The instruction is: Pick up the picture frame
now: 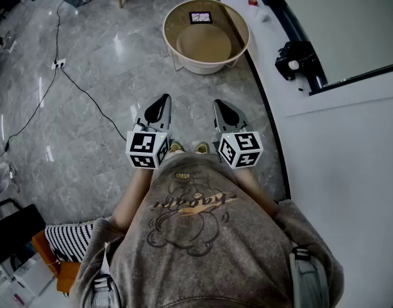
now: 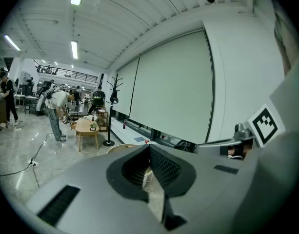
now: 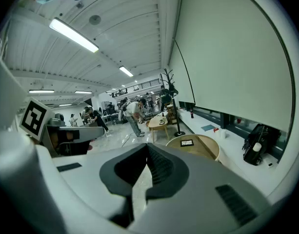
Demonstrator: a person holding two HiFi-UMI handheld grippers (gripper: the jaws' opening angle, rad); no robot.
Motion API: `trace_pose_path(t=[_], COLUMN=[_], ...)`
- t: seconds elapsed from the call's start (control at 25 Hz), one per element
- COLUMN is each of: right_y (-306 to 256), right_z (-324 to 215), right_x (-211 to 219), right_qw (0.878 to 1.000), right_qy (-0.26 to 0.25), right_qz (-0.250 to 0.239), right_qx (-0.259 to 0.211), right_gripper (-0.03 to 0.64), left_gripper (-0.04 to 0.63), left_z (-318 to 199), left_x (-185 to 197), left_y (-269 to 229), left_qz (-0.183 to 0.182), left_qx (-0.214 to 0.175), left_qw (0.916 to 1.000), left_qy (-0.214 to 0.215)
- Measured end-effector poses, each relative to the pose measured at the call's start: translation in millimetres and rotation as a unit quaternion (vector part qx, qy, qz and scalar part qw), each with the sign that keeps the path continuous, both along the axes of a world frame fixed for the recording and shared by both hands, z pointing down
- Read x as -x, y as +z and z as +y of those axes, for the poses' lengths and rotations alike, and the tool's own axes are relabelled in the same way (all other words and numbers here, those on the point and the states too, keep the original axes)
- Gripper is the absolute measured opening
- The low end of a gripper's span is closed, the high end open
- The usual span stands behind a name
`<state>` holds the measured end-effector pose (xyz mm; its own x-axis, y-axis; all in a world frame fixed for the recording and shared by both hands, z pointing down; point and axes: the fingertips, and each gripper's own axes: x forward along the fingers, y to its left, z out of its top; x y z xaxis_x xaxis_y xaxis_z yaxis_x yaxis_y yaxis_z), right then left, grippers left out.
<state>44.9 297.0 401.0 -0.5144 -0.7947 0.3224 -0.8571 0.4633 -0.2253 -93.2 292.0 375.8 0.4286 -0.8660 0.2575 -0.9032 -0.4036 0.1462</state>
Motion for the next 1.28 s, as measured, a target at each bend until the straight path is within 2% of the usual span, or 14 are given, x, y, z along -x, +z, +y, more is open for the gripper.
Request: trace_pose_path(t=[0.4,0.72,0.92,1.28], right_y=[0,3,5,12], right_z=[-9,-17,-23,-74], right_x=[17,24,37,44], right_qw=[1.0,1.0,1.0,1.0], right_qy=[0.0,0.024,0.009,-0.003], right_qz=[-0.009,-0.005,0.002,0.008], right_qx=[-0.004,-0.008,-0.004,-0.003], right_gripper=[0.02,0.02,0.02,0.02], left_gripper=[0.018,0.018,0.018,0.018], left_z=[-8,-17,-27,-67], left_x=[15,29,35,43], left_y=[7,14,20,30], left_qz=[0.007,0.015,0.017,0.014], left_qx=[0.003,-0.004,-0.001,0.004], left_qw=[1.0,0.9996,0.9997,0.9998], left_qy=[0.007,0.021,0.019,0.011])
